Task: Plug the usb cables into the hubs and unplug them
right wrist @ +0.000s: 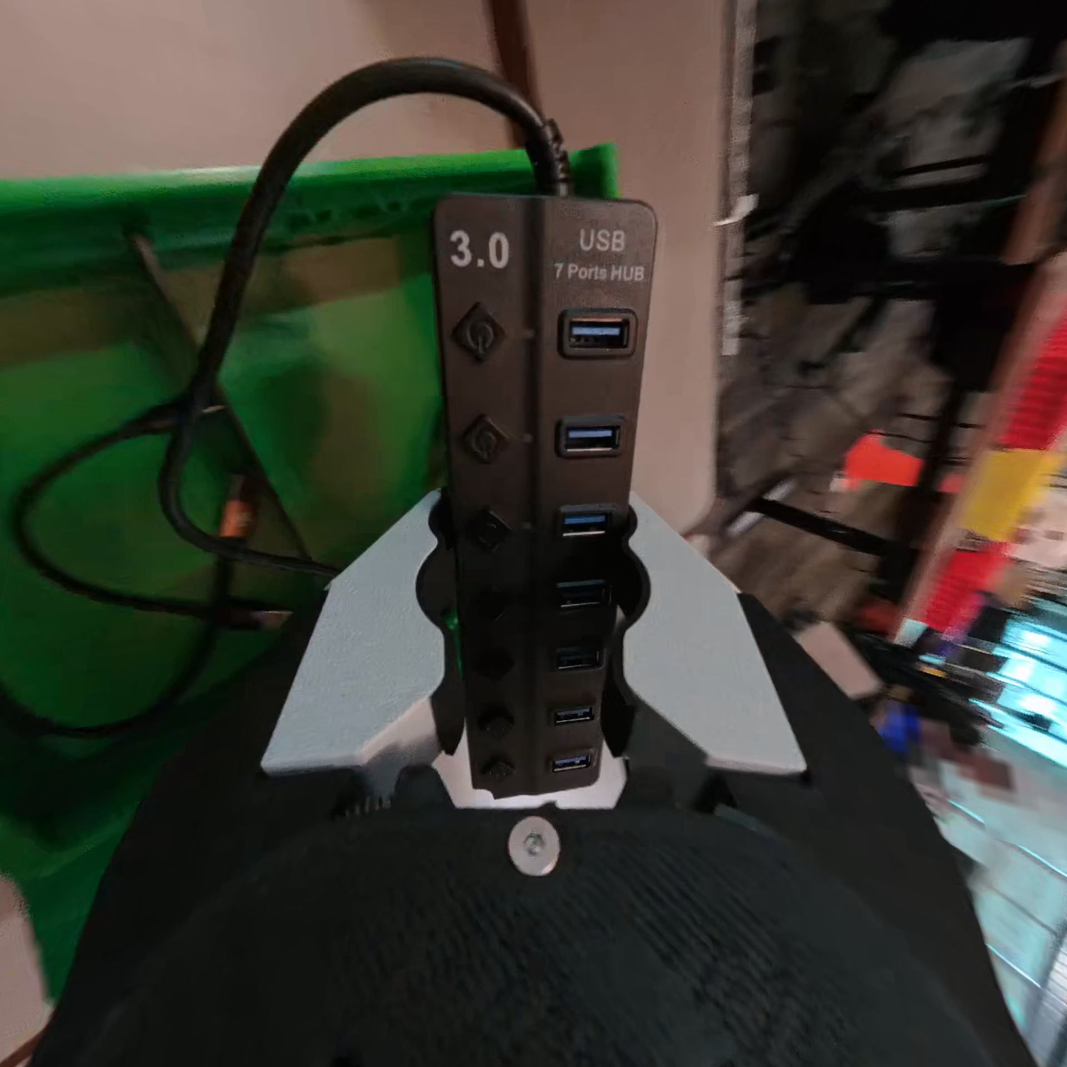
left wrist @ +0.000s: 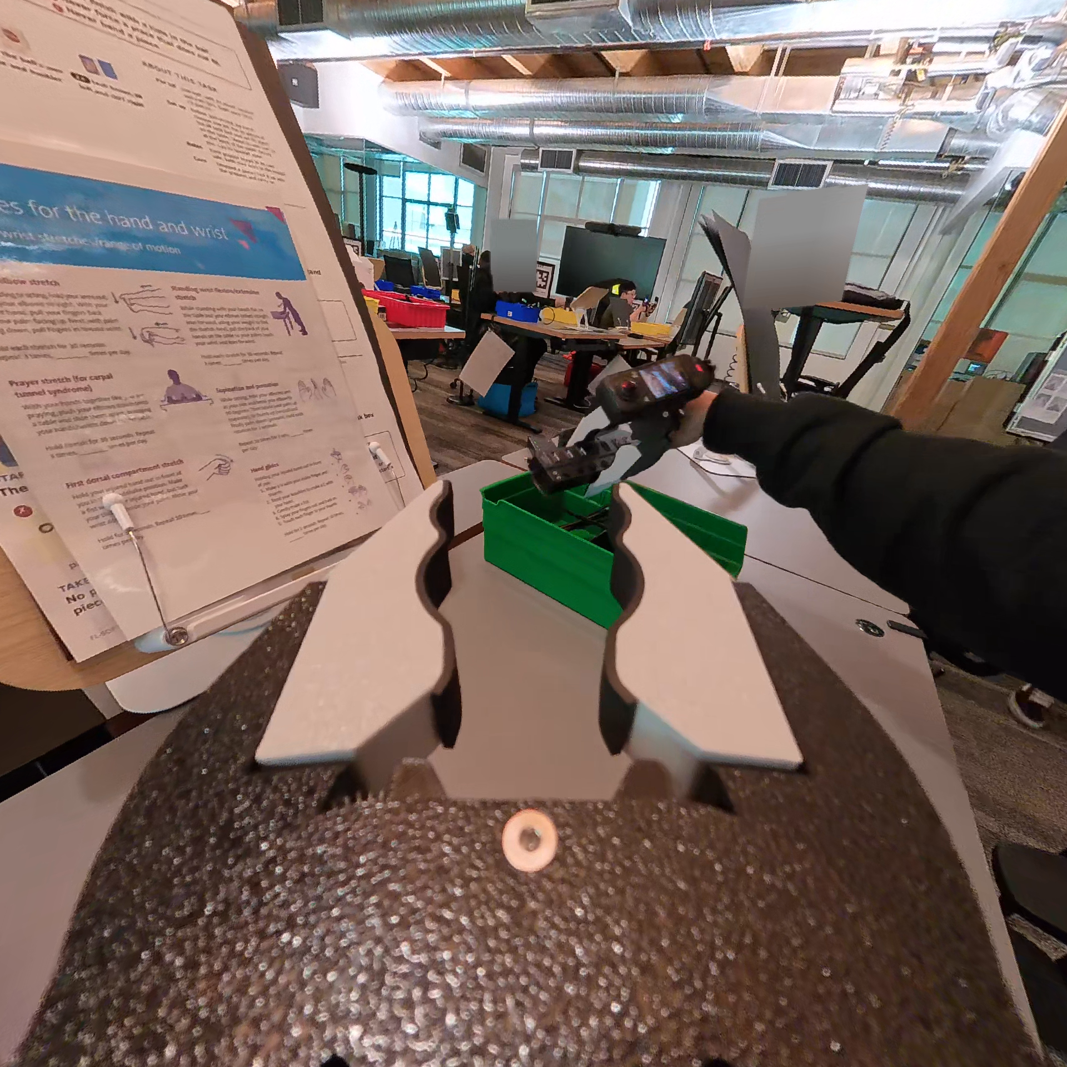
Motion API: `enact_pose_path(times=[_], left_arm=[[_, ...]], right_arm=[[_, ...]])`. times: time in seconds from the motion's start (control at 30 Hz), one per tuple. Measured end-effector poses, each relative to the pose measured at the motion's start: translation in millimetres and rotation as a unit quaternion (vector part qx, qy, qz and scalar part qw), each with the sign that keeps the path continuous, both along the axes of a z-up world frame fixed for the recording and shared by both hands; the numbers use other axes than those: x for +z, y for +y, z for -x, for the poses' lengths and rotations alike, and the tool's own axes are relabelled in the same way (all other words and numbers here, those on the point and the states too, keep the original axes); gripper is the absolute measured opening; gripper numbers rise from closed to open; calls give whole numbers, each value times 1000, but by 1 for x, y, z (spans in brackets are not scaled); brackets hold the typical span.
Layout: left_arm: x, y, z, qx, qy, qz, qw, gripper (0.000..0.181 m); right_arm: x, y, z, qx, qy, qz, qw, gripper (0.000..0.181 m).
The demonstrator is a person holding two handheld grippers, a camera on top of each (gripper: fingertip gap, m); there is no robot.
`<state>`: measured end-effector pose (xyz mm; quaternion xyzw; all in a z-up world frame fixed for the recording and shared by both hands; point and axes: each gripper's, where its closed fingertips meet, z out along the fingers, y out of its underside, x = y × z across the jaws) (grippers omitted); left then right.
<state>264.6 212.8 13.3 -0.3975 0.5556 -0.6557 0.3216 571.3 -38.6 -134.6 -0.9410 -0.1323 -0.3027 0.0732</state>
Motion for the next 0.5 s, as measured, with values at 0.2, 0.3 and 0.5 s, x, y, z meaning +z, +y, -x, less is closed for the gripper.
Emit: enact_pose_path(times=[0.2,0.3,0.5], left_arm=[[-7,0,-4,-8,14,-4,1000,50],[-13,0,-6,-12,24,-6,1000,50],[-19,6,-10,-11,36,3,999,51]], right_arm=[[-51,7,8,-3,149,37,988,55],[-70,8,7,-28,187,35,981,55],[-73,9,3,-43,170,4,984,57]])
